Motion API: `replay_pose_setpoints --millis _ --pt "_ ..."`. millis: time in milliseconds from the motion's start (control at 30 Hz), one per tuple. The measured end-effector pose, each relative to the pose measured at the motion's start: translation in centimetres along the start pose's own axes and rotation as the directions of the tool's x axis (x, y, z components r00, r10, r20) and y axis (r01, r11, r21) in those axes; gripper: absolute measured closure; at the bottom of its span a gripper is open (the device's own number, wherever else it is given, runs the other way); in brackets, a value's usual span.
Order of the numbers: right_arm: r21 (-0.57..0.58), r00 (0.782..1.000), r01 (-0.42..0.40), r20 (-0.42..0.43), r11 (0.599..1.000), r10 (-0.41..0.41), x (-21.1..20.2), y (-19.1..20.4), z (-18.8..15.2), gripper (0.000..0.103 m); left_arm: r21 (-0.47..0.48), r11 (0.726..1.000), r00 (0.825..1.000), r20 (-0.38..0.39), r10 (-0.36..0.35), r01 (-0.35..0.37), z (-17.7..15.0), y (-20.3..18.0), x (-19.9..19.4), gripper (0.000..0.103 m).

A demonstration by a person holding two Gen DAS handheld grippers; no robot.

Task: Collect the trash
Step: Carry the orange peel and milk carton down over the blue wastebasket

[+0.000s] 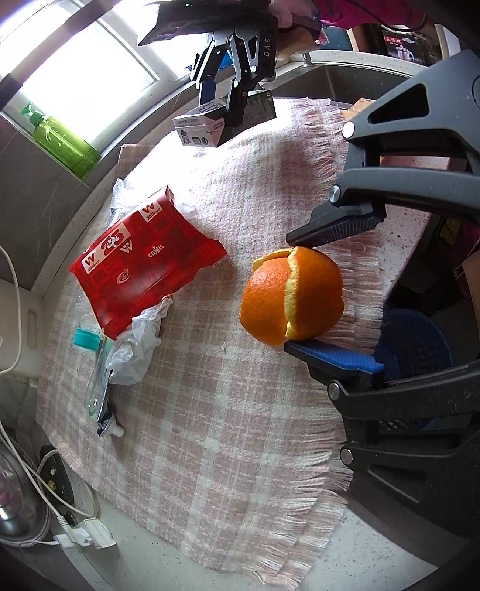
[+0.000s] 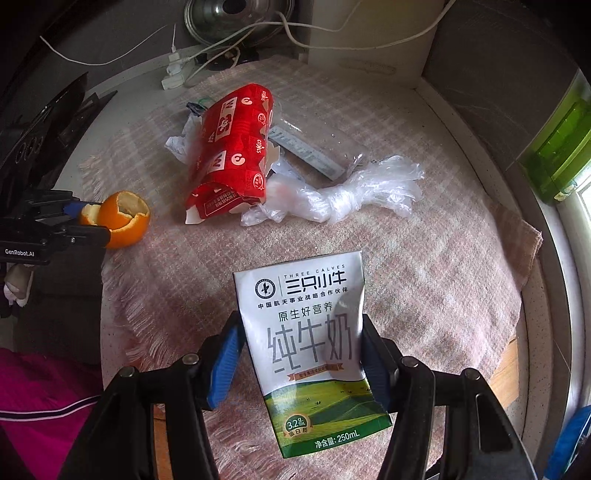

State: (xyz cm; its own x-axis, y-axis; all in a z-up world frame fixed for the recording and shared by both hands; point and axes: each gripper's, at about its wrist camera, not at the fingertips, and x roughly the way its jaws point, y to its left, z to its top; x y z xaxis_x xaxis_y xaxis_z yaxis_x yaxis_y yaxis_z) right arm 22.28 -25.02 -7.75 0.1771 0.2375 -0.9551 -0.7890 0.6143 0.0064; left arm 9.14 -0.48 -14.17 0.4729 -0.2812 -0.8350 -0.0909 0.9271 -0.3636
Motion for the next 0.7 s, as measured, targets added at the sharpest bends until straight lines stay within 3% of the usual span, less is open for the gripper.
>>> replay_pose_setpoints --millis 333,700 --pt "0.171 0.996 -0.042 0.084 0.984 0.028 -1.6 3.4 -1.5 0.041 0.017 1.000 1.000 0.021 0.008 -0.008 -1.0 2.3 -2.7 0.052" --pt "0.317 0.984 -0.090 0.172 0.944 0.036 -4.1 8.6 -4.4 0.041 0.051 0.999 1.000 0.014 -0.004 0.003 -4.3 3.3 -5.5 0.052"
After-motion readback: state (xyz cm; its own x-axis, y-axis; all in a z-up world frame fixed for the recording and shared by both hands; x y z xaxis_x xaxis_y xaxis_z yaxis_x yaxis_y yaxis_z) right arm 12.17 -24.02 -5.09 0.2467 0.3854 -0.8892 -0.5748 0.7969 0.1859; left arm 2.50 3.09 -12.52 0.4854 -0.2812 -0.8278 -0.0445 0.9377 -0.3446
